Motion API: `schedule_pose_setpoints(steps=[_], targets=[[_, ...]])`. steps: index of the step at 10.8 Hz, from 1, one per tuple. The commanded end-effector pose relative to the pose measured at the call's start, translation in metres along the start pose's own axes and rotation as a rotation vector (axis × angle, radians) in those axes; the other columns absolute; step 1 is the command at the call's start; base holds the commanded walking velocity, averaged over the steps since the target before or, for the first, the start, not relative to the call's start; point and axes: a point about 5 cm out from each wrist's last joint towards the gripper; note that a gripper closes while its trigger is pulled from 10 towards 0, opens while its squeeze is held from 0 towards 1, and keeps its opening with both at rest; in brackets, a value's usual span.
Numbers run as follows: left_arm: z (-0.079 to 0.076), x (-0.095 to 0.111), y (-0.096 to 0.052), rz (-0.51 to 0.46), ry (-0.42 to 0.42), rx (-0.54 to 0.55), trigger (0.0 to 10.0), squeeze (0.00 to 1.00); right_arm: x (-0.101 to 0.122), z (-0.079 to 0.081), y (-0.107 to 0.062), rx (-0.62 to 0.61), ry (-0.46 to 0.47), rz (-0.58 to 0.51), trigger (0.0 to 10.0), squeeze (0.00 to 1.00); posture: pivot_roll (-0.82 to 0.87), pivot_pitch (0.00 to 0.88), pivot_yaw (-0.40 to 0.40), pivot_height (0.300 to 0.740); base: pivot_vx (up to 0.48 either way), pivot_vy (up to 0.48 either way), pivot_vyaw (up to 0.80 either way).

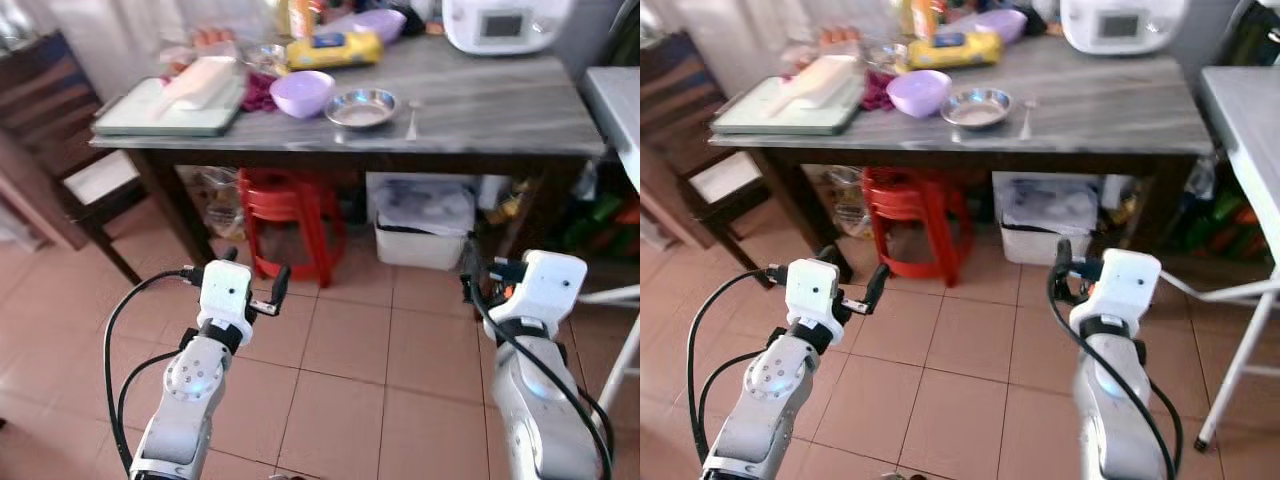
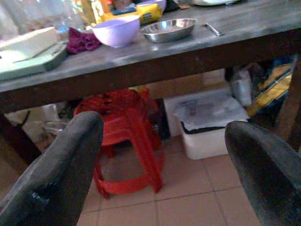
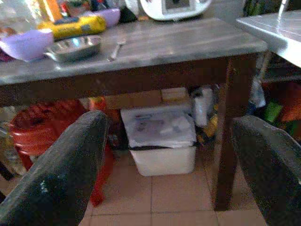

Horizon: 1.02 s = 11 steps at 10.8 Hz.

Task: Setting the table

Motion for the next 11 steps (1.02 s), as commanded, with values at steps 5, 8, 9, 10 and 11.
schedule_pose_setpoints(steps=[5,8,9,10,11], targets=[[0.005,-0.001,-0.005,-0.001,-0.022,0.0,10.0,0.0,0.001,-0.002,-0.008,0.014,-0.01,0.01,10.0,0.0,-0.09,0.109,0.117,0.74,0.0,-0.397,-0.09],[0.006,0.005,0.0,-0.015,-0.019,-0.003,10.0,0.0,0.005,0.002,-0.002,0.014,-0.005,-0.01,10.0,0.0,-0.09,0.097,0.124,0.74,0.0,-0.461,-0.2],[0.006,0.007,0.001,-0.025,-0.024,-0.001,10.0,0.0,0.006,0.002,-0.002,0.014,-0.006,-0.017,10.0,0.0,-0.09,0.099,0.124,0.74,0.0,-0.48,0.0],[0.004,0.009,0.001,-0.032,-0.026,-0.003,10.0,0.0,0.01,0.001,-0.003,0.009,-0.013,-0.032,10.0,0.0,-0.09,0.099,0.124,0.74,0.0,-0.48,0.0],[0.0,0.013,0.002,-0.047,-0.03,-0.013,10.0,0.0,0.016,-0.001,-0.003,0.021,-0.034,-0.057,10.0,0.0,-0.09,0.103,0.121,0.74,0.0,-0.48,0.0]])
Point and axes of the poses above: a point about 5 cm out from each wrist's last joint towards the gripper, its own y axis pointing out of the wrist towards the gripper, its own x axis along the axis of the wrist's last joint, z = x × y, and after that the axes turned 5 degrees about -y, right-handed
